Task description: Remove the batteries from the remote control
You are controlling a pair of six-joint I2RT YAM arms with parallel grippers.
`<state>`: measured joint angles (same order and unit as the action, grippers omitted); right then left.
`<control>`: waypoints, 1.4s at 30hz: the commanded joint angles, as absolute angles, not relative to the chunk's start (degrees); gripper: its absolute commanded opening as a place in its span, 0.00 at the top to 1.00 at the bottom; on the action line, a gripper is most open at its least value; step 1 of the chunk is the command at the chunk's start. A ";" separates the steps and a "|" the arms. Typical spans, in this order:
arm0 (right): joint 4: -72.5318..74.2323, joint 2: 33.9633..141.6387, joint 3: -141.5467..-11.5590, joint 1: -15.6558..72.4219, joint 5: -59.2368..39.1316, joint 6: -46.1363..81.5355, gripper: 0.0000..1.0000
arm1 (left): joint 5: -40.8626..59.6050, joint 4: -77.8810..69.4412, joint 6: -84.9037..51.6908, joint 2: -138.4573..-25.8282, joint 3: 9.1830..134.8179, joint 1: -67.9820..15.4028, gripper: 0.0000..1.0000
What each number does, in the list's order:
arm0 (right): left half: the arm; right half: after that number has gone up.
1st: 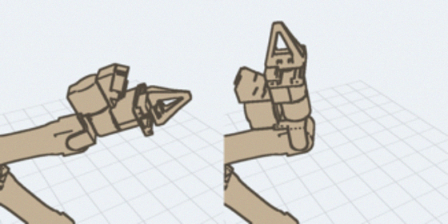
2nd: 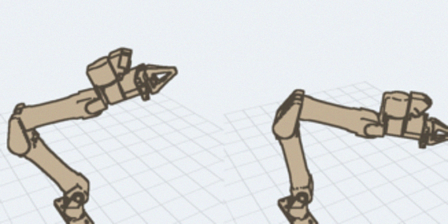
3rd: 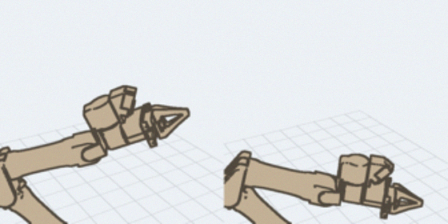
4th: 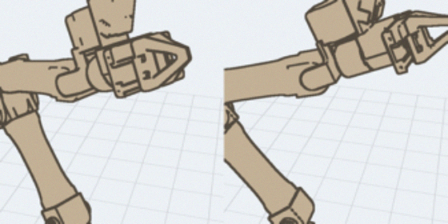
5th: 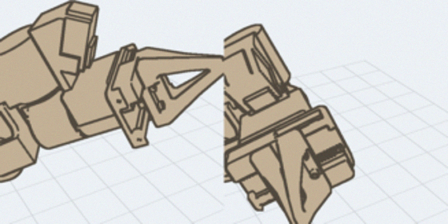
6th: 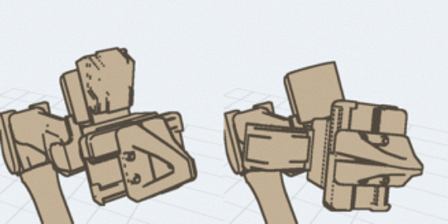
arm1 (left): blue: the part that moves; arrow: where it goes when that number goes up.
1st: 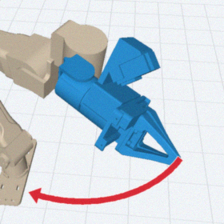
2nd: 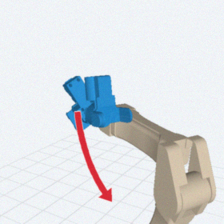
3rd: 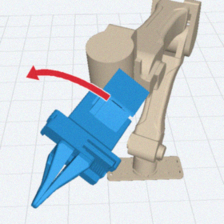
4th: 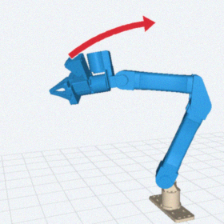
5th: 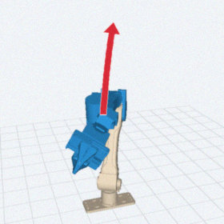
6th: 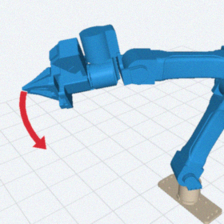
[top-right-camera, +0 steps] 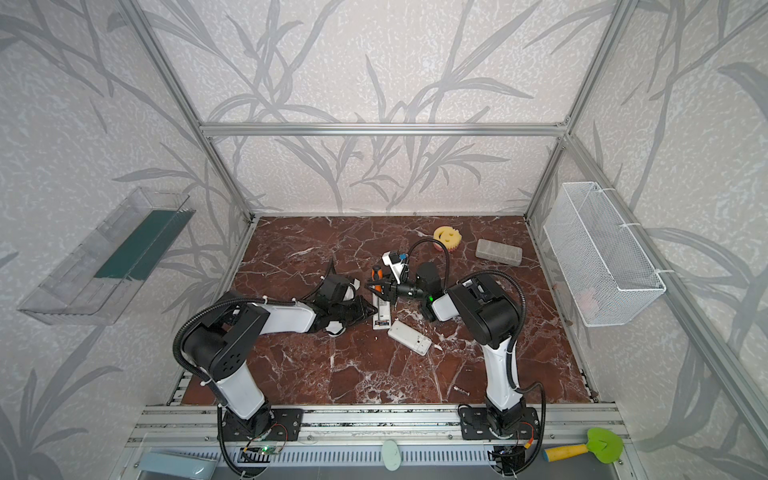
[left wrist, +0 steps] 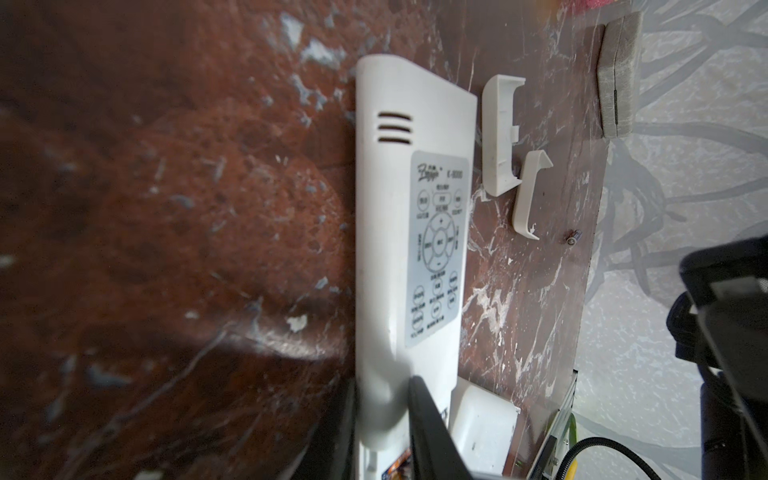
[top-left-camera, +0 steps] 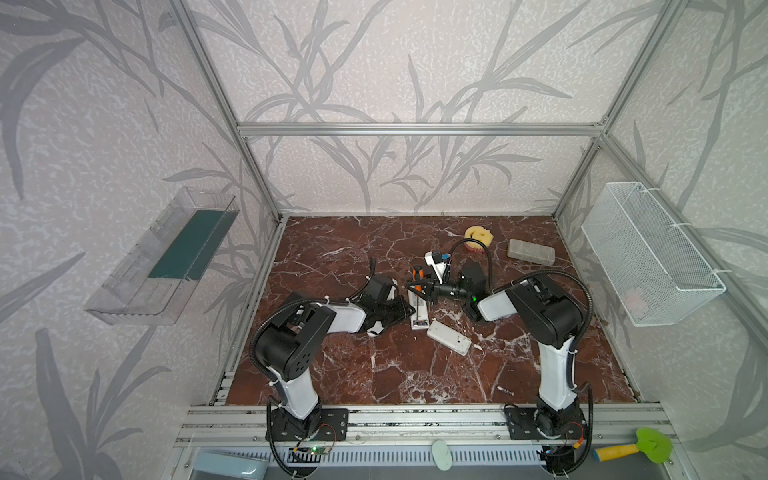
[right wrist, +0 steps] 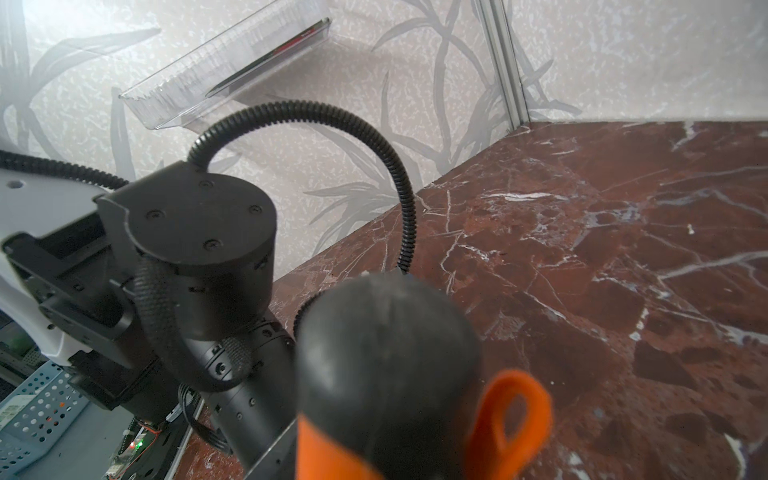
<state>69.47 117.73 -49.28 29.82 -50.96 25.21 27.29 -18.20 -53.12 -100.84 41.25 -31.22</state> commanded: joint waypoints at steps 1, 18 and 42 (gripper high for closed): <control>56.90 121.25 -47.61 30.27 -54.63 26.26 1.00 | 26.89 -19.51 -53.62 -102.74 42.01 -31.54 0.77; 23.35 108.82 -44.62 39.46 -44.86 -17.34 1.00 | 27.10 -20.83 -53.97 -103.96 41.38 -31.55 0.77; 74.62 126.04 -39.08 28.34 -52.29 27.95 1.00 | 27.42 -21.09 -54.32 -105.12 41.24 -31.42 0.77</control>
<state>80.12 122.37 -41.41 27.51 -49.01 23.18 28.84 -21.39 -54.19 -102.43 41.08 -30.41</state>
